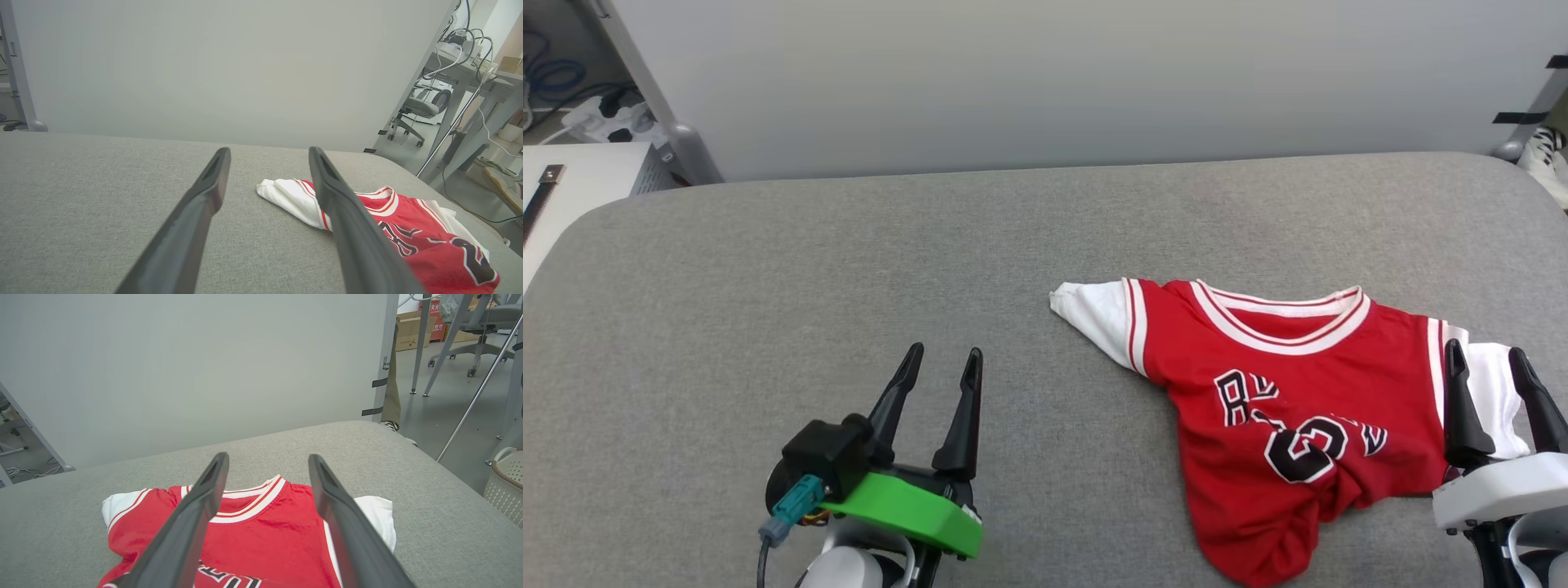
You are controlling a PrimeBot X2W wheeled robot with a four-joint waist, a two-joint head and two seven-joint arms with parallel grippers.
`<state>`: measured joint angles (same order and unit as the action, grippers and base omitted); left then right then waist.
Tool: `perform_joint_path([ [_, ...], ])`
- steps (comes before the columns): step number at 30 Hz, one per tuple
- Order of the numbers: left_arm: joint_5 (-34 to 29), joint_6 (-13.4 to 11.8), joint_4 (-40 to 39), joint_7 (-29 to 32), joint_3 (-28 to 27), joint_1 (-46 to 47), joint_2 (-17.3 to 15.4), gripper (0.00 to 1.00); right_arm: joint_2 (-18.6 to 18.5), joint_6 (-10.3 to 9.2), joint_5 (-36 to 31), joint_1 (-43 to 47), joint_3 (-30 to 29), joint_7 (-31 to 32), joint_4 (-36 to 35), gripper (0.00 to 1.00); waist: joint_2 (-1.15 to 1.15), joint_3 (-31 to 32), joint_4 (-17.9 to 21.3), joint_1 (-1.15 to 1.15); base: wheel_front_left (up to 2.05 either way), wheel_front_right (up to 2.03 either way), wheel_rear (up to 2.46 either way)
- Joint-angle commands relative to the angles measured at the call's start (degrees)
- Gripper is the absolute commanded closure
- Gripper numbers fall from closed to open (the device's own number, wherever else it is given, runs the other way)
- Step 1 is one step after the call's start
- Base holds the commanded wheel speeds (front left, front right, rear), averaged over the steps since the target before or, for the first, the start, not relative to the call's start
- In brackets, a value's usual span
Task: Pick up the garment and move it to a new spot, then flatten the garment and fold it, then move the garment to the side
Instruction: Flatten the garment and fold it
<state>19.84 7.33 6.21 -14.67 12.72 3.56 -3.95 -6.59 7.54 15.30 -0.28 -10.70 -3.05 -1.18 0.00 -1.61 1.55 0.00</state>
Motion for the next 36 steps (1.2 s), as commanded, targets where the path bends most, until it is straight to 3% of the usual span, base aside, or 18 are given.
perform_joint_path([
  [1,0.5,0.2,-0.4,-0.3,0.6,0.0,-0.8,0.00,0.5,-0.05,-0.4,0.4,0.0,0.1,-0.8,0.00,0.00,-0.9,1.6,0.00,0.00,0.00,0.00],
  [6,2.9,0.2,2.5,-0.2,4.7,4.0,-4.0,0.00,1.5,-0.05,-0.8,-0.8,0.5,0.4,-2.5,0.00,0.00,-3.3,4.2,0.00,0.00,0.00,0.00],
  [10,5.6,0.2,5.2,5.2,9.9,12.4,-8.2,0.00,1.9,-0.05,-1.6,-1.7,1.1,0.8,-3.4,0.00,0.00,-5.2,5.7,0.00,0.00,0.00,0.00],
  [12,8.4,0.2,7.2,11.0,12.4,16.9,-10.0,0.00,2.0,-0.05,-2.0,-2.2,1.5,0.9,-3.7,0.00,0.00,-6.2,6.6,0.00,0.00,0.00,0.00],
  [13,12.8,0.2,9.9,19.7,15.9,24.2,-13.0,0.00,2.3,-0.05,-2.3,-3.2,2.8,0.8,-4.1,0.00,0.00,-7.8,8.3,0.00,0.00,0.00,0.00],
  [14,13.7,0.2,10.5,21.9,17.0,26.3,-14.0,0.00,2.4,-0.05,-2.3,-3.5,3.2,0.7,-4.2,0.00,0.00,-8.4,8.8,0.00,0.00,0.00,0.00],
  [15,18.0,0.2,13.1,29.7,20.1,32.9,-16.5,0.00,2.8,-0.05,-2.5,-4.4,4.1,0.6,-4.3,0.00,0.00,-10.2,10.3,0.00,0.00,0.00,0.00],
  [23,27.8,0.2,19.6,48.5,23.8,44.3,-20.2,0.00,3.4,-0.05,-2.4,-6.2,7.1,-0.3,-3.6,0.00,0.00,-14.2,14.0,0.00,0.00,0.00,0.00],
  [28,29.6,0.2,22.0,52.3,25.2,46.9,-22.2,0.00,3.6,-0.05,-2.7,-7.0,8.7,-0.9,-3.0,0.00,0.00,-16.2,15.5,0.00,0.00,0.00,0.00],
  [36,28.6,0.2,25.6,50.4,26.7,48.6,-23.4,0.00,3.7,-0.05,-1.9,-7.8,9.8,-2.1,-2.2,0.00,0.00,-18.4,16.3,0.00,0.00,0.00,0.00],
])
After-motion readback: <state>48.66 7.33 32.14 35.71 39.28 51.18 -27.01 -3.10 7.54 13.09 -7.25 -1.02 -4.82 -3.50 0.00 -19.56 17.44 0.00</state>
